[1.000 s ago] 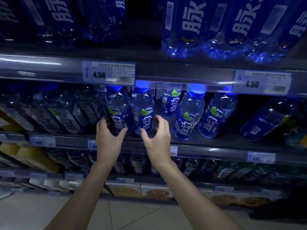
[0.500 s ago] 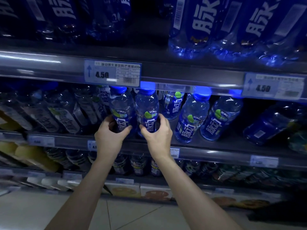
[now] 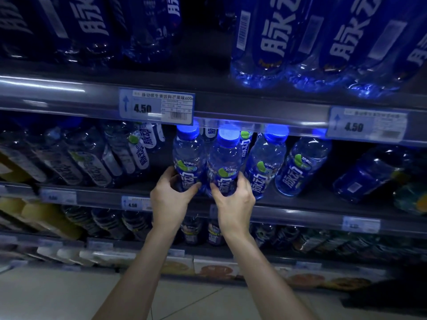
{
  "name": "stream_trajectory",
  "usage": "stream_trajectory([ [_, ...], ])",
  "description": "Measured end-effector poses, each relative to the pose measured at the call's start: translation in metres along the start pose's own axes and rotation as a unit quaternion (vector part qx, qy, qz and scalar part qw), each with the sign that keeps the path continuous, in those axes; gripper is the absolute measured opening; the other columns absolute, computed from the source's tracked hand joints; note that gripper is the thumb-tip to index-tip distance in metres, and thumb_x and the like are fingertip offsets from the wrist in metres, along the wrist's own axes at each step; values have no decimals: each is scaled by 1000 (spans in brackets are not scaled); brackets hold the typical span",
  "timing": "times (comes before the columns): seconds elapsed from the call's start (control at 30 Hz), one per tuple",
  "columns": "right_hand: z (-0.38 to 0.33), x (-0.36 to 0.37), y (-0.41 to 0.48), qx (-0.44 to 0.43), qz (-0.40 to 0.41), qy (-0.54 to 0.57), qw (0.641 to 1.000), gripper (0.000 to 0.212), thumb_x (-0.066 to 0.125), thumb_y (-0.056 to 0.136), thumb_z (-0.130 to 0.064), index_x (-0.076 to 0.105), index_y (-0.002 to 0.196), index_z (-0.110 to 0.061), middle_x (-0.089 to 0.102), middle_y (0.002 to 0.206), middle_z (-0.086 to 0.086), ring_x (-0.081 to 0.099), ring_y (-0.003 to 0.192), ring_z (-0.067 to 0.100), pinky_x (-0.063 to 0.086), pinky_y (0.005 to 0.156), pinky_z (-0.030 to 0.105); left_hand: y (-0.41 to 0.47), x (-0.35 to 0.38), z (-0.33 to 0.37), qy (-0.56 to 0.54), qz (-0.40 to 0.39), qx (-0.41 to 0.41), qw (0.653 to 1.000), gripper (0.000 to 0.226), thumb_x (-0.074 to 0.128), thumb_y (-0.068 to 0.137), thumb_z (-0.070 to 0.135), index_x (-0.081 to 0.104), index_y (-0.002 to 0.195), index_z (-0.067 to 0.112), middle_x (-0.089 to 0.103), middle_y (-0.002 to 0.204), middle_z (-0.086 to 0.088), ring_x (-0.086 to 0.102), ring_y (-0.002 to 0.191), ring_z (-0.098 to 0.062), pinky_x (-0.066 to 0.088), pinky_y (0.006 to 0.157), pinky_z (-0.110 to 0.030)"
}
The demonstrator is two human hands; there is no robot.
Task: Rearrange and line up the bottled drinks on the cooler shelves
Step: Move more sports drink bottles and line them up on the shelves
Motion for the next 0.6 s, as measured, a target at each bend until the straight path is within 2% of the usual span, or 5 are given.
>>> stream_trajectory([
  [0.1,3,-8,0,14,8,-9,1000,64,78,81,-30,53,135,-8,62,124,4,57,114,18,38,95,17,-3,8,5,3,-4,6,1000,50,82,65,45,59,109,36,67,98,18,60,90,4,39,71,-8],
  [0.2,3,-12,4,22,-1,-33,999,59,77,81,-31,55,132,-10,66,120,4,61,109,21,43,94,24,-7,13,9,-2,-1,4,1000,50,82,66,43,59,110,35,66,98,19,59,89,3,39,71,-9],
  [0.37,6,-43,-10,-3,47,-39,998,45,75,84,-28,61,122,-9,66,110,2,62,99,15,51,88,35,-13,17,7,-22,-3,-11,1000,56,81,71,41,54,120,36,54,104,25,48,88,19,31,72,0],
  [0.43,12,-65,-14,-7,95,-29,995,40,74,84,-26,56,118,-13,57,106,-2,56,97,11,49,85,33,-13,17,5,-27,-8,-19,999,60,81,73,39,53,125,32,52,110,22,46,90,18,29,73,0],
  [0.6,35,-76,11,38,92,-17,995,68,79,80,-24,44,135,-6,46,132,7,47,120,20,29,95,14,-11,16,0,-38,-17,-19,999,58,79,76,40,54,127,28,53,119,17,49,106,2,36,85,-14],
])
Point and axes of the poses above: each hand's wrist, its own y-axis towards the middle knuckle, its own x-axis out of the palm, z = x × y, the point moved 10 cm from there along y, towards the middle knuckle
